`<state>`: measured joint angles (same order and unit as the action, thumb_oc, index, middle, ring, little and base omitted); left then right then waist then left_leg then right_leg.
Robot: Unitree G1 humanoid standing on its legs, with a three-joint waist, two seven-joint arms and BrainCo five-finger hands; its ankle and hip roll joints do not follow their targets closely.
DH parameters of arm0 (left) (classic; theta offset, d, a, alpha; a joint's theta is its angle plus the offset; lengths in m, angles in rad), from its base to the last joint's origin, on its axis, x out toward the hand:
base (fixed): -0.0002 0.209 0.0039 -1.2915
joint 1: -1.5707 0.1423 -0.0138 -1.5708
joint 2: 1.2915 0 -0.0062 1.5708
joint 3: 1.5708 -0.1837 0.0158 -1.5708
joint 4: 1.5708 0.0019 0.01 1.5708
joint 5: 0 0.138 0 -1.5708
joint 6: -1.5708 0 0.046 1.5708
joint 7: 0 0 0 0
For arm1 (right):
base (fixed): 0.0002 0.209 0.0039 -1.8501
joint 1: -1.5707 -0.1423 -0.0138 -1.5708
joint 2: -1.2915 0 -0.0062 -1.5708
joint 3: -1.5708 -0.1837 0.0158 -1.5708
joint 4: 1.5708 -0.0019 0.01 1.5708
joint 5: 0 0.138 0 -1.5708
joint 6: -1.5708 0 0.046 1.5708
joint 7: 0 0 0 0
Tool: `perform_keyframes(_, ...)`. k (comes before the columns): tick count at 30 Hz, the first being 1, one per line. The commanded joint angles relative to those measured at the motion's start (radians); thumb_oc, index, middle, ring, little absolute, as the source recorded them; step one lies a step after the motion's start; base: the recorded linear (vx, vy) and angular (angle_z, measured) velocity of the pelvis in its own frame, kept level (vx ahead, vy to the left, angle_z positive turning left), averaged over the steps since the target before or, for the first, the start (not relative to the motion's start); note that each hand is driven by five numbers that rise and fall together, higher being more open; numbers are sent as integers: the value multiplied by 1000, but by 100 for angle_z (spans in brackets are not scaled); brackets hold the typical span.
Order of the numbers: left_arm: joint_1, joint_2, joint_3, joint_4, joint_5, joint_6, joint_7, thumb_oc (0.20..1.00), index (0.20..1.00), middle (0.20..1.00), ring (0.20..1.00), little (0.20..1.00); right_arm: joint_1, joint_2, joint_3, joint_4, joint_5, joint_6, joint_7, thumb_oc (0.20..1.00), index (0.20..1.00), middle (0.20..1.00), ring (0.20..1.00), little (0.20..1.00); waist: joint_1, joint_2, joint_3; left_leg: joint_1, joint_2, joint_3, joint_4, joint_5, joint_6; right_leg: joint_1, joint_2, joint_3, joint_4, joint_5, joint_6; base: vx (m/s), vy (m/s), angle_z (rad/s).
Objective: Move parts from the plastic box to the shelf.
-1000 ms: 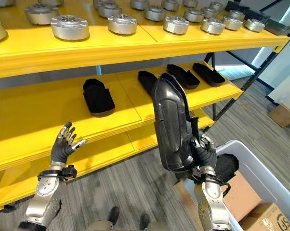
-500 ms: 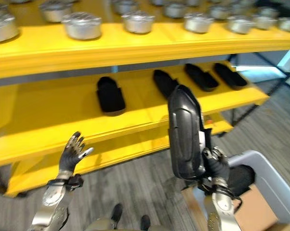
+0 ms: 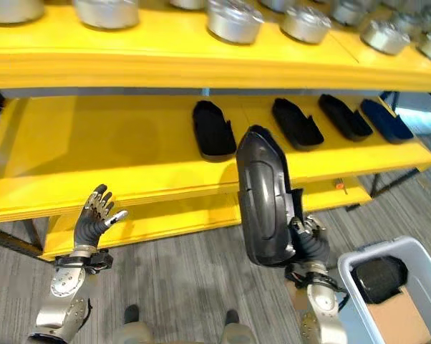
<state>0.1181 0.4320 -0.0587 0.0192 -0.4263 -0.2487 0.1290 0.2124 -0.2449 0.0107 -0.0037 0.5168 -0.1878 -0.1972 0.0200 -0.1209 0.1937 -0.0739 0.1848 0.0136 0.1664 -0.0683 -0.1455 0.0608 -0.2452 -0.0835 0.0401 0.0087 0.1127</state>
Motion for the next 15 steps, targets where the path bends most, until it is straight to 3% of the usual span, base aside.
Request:
perform_keyframes(1,42,-20,1,-76,-22,-56,-14,1000,1000,1000,1000,1000,-32,-96,-76,-79,-2,-52,13,200,200,200,200,200,-2,75,-40,-68,30,-33,-34,93,16,-14,-8,-32,73,-88,53,95,210,28)
perform_keyframes(5,28,4,3,-80,-20,-57,2,1000,1000,1000,1000,1000,-77,-97,-48,-65,-10,-50,11,200,200,200,200,200,24,62,-36,-126,-10,-59,-11,77,20,-1,-46,-79,26,-53,70,42,138,46)
perform_keyframes(8,3,22,0,-87,-12,-59,21,1000,1000,1000,1000,1000,-150,-97,-1,-25,-16,-42,-3,200,200,200,200,200,77,39,-16,-210,-53,-103,31,66,26,3,-69,-130,5,-34,78,-12,81,45)
perform_keyframes(10,-9,27,0,-89,-9,-60,31,1000,1000,1000,1000,1000,-178,-96,13,-10,-12,-43,-11,200,200,200,200,200,88,35,-11,-234,-67,-117,40,67,27,1,-72,-148,2,-30,81,-21,34,48)
perform_keyframes(12,-32,24,-3,-88,-5,-62,51,1000,1000,1000,1000,1000,-246,-94,54,3,-25,-40,-31,200,200,200,200,200,137,23,10,-296,-97,-153,69,68,27,6,-79,-197,-4,-29,82,-28,20,49)
perform_keyframes(15,-38,23,-9,-88,-8,-61,56,1000,1000,1000,1000,1000,-285,-92,76,16,-30,-36,-43,200,200,200,200,200,157,18,18,-315,-110,-171,76,67,30,8,-79,-215,-6,-26,83,-8,6,45)
